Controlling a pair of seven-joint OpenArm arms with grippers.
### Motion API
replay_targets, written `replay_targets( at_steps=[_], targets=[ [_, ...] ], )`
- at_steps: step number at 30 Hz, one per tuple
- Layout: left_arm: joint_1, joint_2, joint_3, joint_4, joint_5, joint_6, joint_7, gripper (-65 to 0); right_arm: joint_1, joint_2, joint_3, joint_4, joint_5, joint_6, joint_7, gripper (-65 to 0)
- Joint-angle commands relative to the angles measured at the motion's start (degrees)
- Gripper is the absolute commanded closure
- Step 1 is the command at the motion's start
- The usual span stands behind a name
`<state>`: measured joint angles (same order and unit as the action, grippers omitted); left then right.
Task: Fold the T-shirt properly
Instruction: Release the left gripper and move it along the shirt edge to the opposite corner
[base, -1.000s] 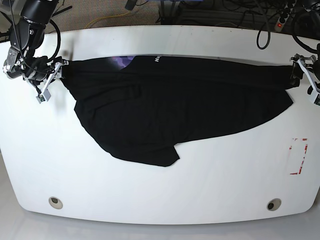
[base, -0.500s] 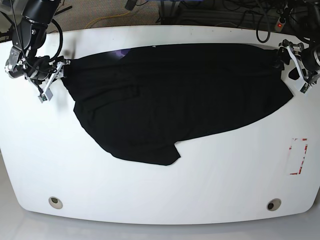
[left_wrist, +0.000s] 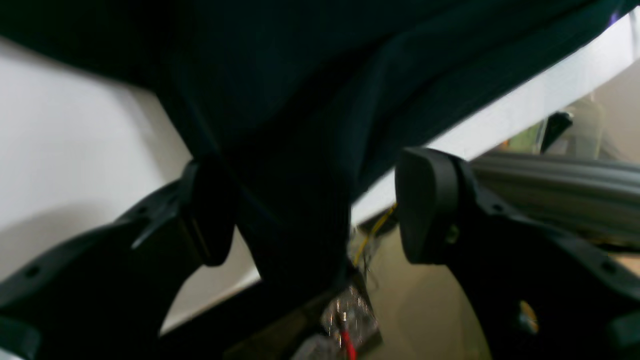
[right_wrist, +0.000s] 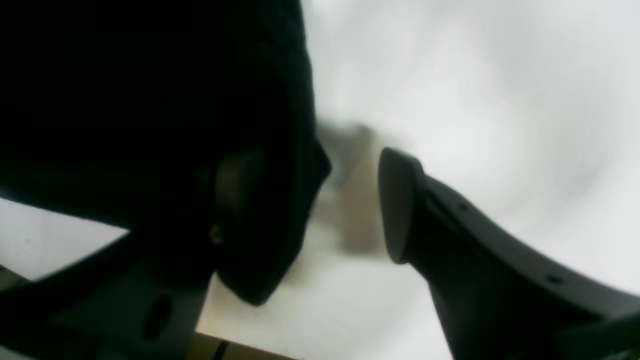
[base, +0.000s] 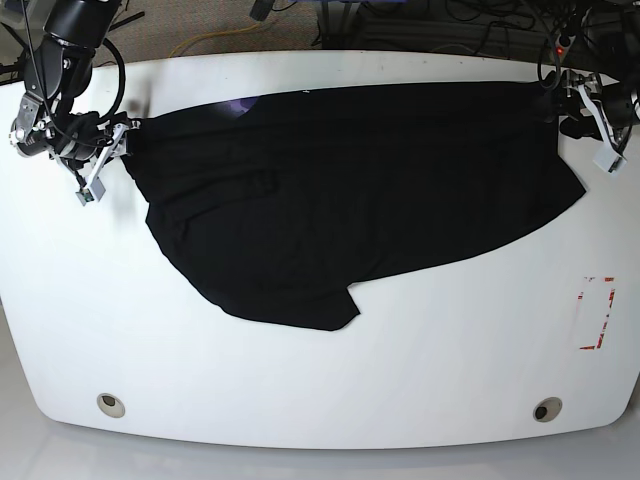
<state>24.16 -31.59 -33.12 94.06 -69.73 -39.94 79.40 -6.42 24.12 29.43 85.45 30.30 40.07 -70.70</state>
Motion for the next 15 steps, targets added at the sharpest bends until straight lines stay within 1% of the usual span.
replay_targets(
  at_steps=[1,6,9,10,12,13,15],
  targets=[
    [-0.29,-0.98,-0.85,0.75,-1.25,-0.06,-0.58,-43.9,0.66,1.24,0.42,1.10,0.60,-0.07,0.67,-33.3],
    [-4.34,-0.98,-3.32,0.75,-1.25,-0.06,-0.58,-43.9,0.74,1.24,0.42,1.10,0.60,-0.07,0.67,-33.3],
    [-8.65,-0.98,-4.55,1.19,-1.34,-0.06,0.60,-43.9,0.83,0.63,0.33,1.10,0.60,-0.07,0.67,-33.3],
    [-10.84,-0.98,-4.81,1.89,-1.25,-0.06,0.60,-43.9,1.18,0.01,0.33,1.10,0.51,-0.07,0.67,-33.3],
    [-14.62,-0.98,-4.99,2.07,-0.99,-0.06,0.30,-43.9,1.45,-0.16,0.42,1.01,0.42,-0.07,0.67,-33.3],
    [-15.86,-0.98,-4.99,1.98,-0.55,-0.06,0.30,-43.9,1.45,-0.16,0.42,1.01,0.42,-0.07,0.67,-33.3],
    [-19.11,-0.98,-4.90,1.98,3.32,-0.06,0.30,-43.9,1.45,-0.25,0.42,1.01,0.42,-0.07,0.67,-33.3]
  ],
)
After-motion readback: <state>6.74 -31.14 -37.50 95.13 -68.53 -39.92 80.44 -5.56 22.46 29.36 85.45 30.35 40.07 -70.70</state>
